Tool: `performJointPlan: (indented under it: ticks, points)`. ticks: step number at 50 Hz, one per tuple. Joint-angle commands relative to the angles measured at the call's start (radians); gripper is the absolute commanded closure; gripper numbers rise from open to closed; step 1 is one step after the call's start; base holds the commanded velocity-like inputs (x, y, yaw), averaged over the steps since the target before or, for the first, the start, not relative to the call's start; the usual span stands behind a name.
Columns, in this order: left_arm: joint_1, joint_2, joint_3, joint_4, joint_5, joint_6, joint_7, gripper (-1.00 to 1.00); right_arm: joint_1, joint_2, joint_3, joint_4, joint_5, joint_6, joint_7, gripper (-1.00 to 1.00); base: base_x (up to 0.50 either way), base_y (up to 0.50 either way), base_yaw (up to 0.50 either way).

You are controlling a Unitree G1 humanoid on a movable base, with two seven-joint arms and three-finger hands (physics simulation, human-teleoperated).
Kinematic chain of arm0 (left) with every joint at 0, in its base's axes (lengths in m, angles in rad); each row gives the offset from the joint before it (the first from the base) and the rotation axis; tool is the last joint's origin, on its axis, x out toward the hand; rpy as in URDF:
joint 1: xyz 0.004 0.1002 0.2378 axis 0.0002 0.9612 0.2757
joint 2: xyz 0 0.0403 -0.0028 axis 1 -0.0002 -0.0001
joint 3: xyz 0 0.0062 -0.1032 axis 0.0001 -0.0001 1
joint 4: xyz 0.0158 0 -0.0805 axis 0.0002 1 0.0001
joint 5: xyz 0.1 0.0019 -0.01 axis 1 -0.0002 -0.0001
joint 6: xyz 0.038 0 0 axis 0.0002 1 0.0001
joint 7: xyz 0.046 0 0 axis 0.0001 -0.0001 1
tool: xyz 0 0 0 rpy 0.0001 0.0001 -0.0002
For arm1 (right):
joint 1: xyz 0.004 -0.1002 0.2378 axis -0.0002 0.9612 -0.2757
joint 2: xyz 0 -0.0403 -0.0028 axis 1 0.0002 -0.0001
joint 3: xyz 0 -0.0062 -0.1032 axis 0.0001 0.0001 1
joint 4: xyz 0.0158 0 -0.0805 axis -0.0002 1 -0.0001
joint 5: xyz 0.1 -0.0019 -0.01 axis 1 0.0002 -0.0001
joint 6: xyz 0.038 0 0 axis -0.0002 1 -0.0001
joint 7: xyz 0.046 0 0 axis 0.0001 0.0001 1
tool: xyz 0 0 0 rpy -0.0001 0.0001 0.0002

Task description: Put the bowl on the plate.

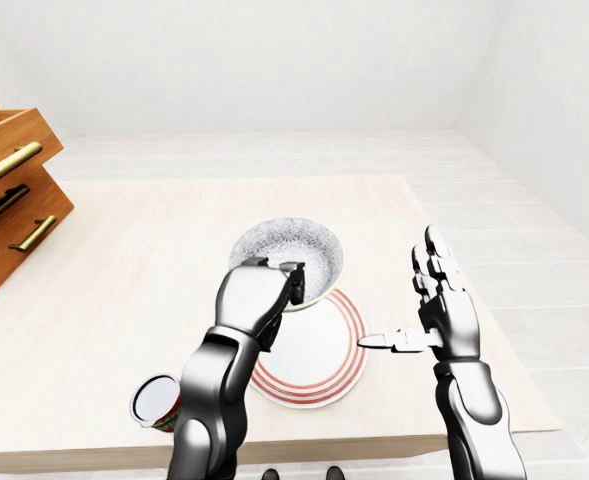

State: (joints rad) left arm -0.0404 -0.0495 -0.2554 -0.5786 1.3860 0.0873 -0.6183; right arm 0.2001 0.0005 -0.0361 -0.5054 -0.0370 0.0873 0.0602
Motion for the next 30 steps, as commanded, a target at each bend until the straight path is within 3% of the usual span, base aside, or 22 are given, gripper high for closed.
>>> performJointPlan:
  ticks: [1,8,30]
  points:
    - [0.025,-0.011,-0.039,0.005,0.011,0.0,0.052,1.0,0.011,0.001,0.0,-0.002,0.002,0.0,0.0,-1.0,0.0,0.0,0.0]
    - [0.051,-0.017,-0.084,0.034,0.02,0.0,0.085,1.0,0.017,0.002,0.001,-0.001,0.001,0.0,-0.001,-1.0,0.0,0.0,0.0]
    - [0.052,-0.022,-0.131,0.083,0.019,0.0,0.114,1.0,0.008,-0.002,-0.004,-0.005,0.001,0.0,0.001,-1.0,0.0,0.0,0.0]
